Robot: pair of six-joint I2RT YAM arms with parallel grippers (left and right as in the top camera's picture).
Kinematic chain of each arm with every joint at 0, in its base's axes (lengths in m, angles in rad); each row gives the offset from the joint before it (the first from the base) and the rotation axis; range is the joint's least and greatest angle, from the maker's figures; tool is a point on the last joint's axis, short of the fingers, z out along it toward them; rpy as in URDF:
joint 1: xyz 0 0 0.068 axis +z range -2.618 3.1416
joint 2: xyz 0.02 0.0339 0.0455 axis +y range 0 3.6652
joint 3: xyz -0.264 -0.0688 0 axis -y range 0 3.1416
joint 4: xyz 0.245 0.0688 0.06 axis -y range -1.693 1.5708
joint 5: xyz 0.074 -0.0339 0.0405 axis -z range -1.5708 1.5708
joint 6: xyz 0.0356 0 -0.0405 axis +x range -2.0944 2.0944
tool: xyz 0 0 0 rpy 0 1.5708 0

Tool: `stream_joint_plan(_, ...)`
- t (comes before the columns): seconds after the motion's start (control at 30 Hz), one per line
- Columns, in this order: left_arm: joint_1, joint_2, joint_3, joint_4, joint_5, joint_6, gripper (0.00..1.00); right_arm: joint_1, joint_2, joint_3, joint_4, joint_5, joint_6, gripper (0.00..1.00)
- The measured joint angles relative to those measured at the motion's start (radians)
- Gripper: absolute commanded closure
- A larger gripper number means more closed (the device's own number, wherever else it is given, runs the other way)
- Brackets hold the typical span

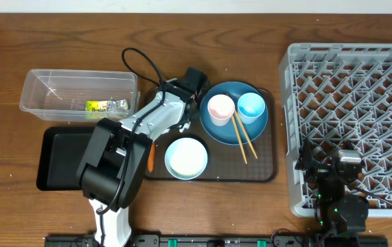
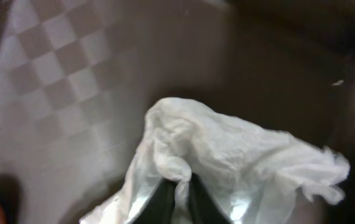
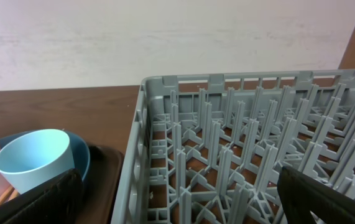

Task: Sort waste into correct bins and load items into the dishwasher rack
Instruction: 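Carry the tissue left and drop it into the clear bin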

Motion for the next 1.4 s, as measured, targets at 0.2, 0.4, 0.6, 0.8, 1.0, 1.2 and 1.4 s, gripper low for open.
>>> stream_joint_plan(0.2,0.003,-0.006,0.000,0.063,0.019,-0.008,0.94,0.000,0.000,0.000,0.000,0.000,0.000,0.01)
stream_joint_plan(0.4,0.049,-0.135,-0.002,0.066,0.030,-0.011,0.94,0.000,0.000,0.000,0.000,0.000,0.000,0.01)
stream_joint_plan(0.6,0.137,-0.334,-0.002,0.067,0.014,-0.023,0.94,0.000,0.000,0.000,0.000,0.000,0.000,0.01)
stream_joint_plan(0.8,0.238,-0.418,-0.002,-0.040,-0.029,-0.044,0.94,0.000,0.000,0.000,0.000,0.000,0.000,0.01)
stream_joint_plan(1.0,0.342,-0.415,-0.005,-0.190,-0.138,-0.045,0.94,0.000,0.000,0.000,0.000,0.000,0.000,0.01)
stream_joint_plan(1.2,0.416,-0.407,-0.008,-0.190,-0.209,-0.045,0.93,0.000,0.000,0.000,0.000,0.000,0.000,0.01)
stream_joint_plan(1.4,0.472,-0.380,-0.008,-0.159,-0.227,-0.047,0.79,0.000,0.000,0.000,0.000,0.000,0.000,0.01)
